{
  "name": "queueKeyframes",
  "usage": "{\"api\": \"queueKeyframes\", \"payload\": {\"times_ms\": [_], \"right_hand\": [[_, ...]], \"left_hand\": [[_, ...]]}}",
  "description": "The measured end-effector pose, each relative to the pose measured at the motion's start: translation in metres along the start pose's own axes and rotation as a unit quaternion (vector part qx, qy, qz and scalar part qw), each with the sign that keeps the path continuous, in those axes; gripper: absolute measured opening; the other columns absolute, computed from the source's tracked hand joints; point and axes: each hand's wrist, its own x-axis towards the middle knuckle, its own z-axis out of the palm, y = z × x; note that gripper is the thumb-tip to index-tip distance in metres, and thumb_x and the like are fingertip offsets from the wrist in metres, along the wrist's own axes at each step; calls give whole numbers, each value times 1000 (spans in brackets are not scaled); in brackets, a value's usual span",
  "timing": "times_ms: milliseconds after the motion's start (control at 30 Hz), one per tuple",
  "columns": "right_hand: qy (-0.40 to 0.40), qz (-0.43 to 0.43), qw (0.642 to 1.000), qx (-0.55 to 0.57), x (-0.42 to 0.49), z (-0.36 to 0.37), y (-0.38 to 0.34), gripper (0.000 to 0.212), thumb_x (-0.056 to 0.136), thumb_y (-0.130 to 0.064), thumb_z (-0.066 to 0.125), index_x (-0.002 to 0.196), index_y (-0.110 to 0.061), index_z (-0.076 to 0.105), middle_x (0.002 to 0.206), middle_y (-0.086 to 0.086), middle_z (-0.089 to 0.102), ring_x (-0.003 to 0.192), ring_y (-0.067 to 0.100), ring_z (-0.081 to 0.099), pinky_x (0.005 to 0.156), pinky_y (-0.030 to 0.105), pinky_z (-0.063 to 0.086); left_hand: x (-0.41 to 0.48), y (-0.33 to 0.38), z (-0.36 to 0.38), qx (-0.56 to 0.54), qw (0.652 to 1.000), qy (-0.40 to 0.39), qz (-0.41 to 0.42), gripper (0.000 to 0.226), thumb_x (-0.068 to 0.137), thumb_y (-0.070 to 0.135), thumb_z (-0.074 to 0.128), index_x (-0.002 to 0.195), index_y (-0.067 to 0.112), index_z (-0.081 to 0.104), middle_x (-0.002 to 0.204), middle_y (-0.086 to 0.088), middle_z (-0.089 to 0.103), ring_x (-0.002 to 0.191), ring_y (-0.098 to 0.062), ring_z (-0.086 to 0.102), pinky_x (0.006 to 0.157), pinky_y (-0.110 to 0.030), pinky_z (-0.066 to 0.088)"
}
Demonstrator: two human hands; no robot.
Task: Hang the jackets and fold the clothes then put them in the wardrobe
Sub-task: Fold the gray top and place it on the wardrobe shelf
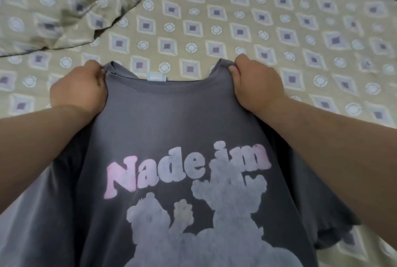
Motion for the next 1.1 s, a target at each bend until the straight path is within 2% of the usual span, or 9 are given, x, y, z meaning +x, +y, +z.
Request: {"api": "queueKeyframes", "payload": {"times_ms": [167,233,367,467,567,733,833,967,1100], "right_hand": [[2,153,973,172,-72,-55,28,35,101,-35,49,129,-16,52,109,-7,53,97,13,51,84,29,38],[19,255,955,149,-136,-78,50,25,98,-36,51,113,-18,60,105,-10,58,91,12,56,79,30,44],[-7,431,884,178,-248,-102,56,50,96,-48,41,66,-10,54,60,3,57,61,26,55,56,34,38],[-45,499,826,258,-279,-97,42,57,94,-57,47,66,-10,62,60,5,64,61,25,61,60,35,43],[-96,504,812,278,-285,-86,29,44,89,-46,63,60,-14,57,51,-4,59,45,6,52,49,26,38],[89,573,692,429,-274,-90,43,25,92,-12,60,68,-7,60,67,14,69,65,29,67,64,42,58],[63,542,721,427,-258,-97,52,9,87,-19,63,80,-13,64,71,8,71,65,27,70,62,43,59],[-54,470,844,252,-249,-85,42,26,84,-23,71,65,-9,60,53,5,56,47,13,54,44,21,39],[17,517,821,241,-238,-85,56,27,94,-23,59,70,-15,51,64,-1,55,60,15,51,53,30,33]], "left_hand": [[-37,42,-26,-82,988,69,-114,43,95,31,38,123,0,51,134,-32,43,122,-50,42,100,-56,35],[-73,84,-36,-141,987,77,-26,51,93,37,40,130,2,48,146,-28,36,134,-44,34,110,-53,28],[-146,199,-22,-182,940,-123,261,63,100,41,43,154,12,29,165,-8,10,152,-23,5,122,-36,0],[-170,229,-3,-132,950,-115,257,65,102,46,26,157,12,20,166,-6,6,153,-18,1,122,-29,-11],[-169,221,-4,-161,955,-114,220,75,93,50,19,156,9,23,165,-9,14,152,-20,8,119,-22,-11],[-169,225,-6,-111,954,-127,247,84,88,56,15,155,8,25,164,-11,18,152,-23,13,124,-35,2],[-168,226,-6,-85,956,-132,246,84,87,57,14,156,9,24,164,-10,17,152,-23,11,124,-36,2],[-167,228,-5,-69,956,-137,251,86,86,58,13,156,10,22,164,-10,14,153,-24,10,124,-36,1],[-166,227,-2,-48,955,-139,259,88,86,61,14,157,10,20,164,-10,14,152,-25,11,123,-36,0]]}}
